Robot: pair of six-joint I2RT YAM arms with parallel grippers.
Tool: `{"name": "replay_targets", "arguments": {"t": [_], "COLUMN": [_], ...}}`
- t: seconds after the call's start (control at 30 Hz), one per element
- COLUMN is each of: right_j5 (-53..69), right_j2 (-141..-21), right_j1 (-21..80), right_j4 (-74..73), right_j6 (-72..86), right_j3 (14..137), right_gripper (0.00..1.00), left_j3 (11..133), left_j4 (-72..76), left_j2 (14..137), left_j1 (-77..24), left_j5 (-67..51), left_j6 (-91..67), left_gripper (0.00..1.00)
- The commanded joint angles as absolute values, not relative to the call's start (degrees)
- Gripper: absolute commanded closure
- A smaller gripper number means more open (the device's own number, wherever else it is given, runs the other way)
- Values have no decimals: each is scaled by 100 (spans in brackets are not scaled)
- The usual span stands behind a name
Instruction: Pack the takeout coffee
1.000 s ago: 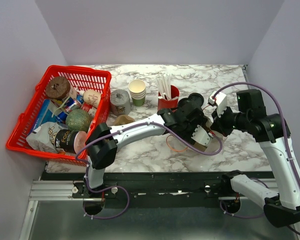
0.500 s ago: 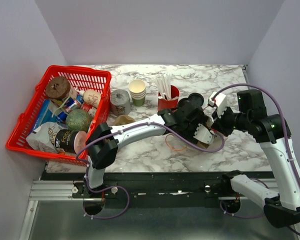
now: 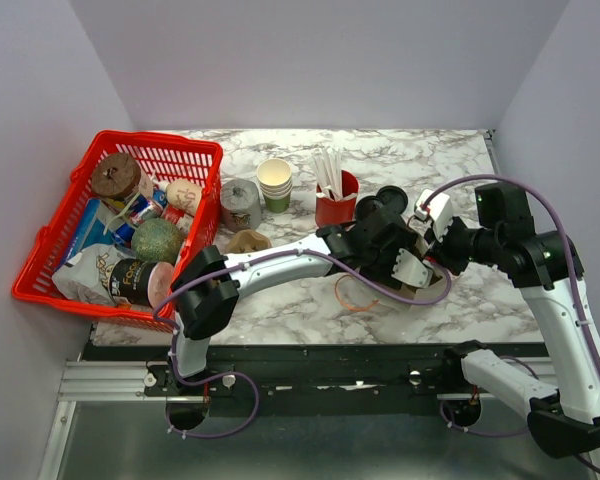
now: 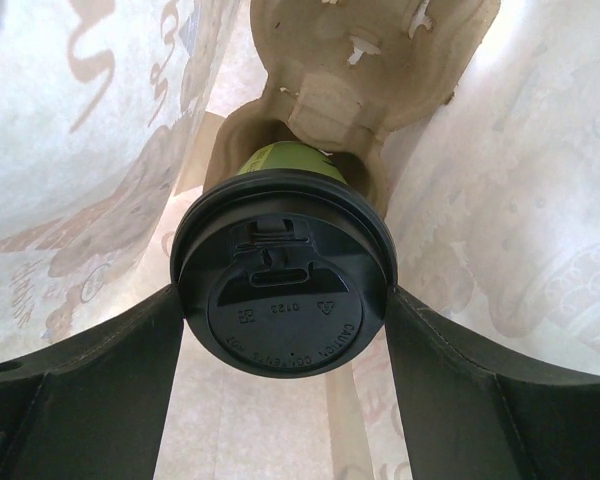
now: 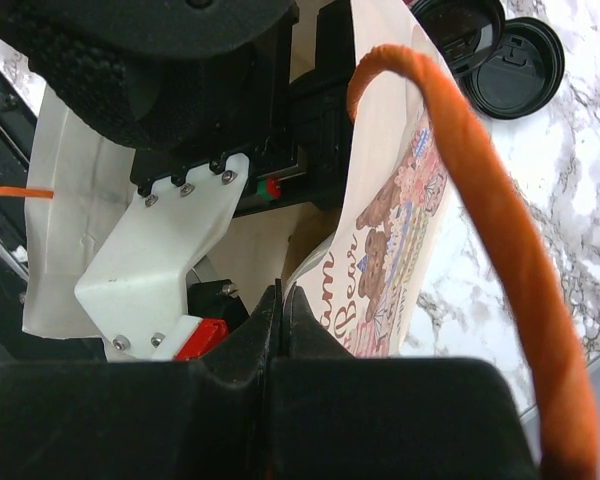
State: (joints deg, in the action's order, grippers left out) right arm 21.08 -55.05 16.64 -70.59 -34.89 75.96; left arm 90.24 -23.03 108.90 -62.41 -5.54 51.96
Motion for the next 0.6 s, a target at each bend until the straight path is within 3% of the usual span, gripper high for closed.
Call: {"name": "replay_targets", "arguments": {"t": [0.0,0.57], "right_j5": [2488,2338], "right_j2": [-5344,-5546], "right_j1": [1723,1723], "right_j4": [-7998,-8384], "right_j6": [-3761,-4008], "right_j3": [7427,7831], "right_gripper": [99,99], "left_j3": [8930,8288], "left_j4": [-1916,-897], "left_j2": [10837,10608], "left_j1": [-6196,-6161], "left_j5": [-246,-255], "left_j6": [4720,3903], "left_gripper": [100,100]}}
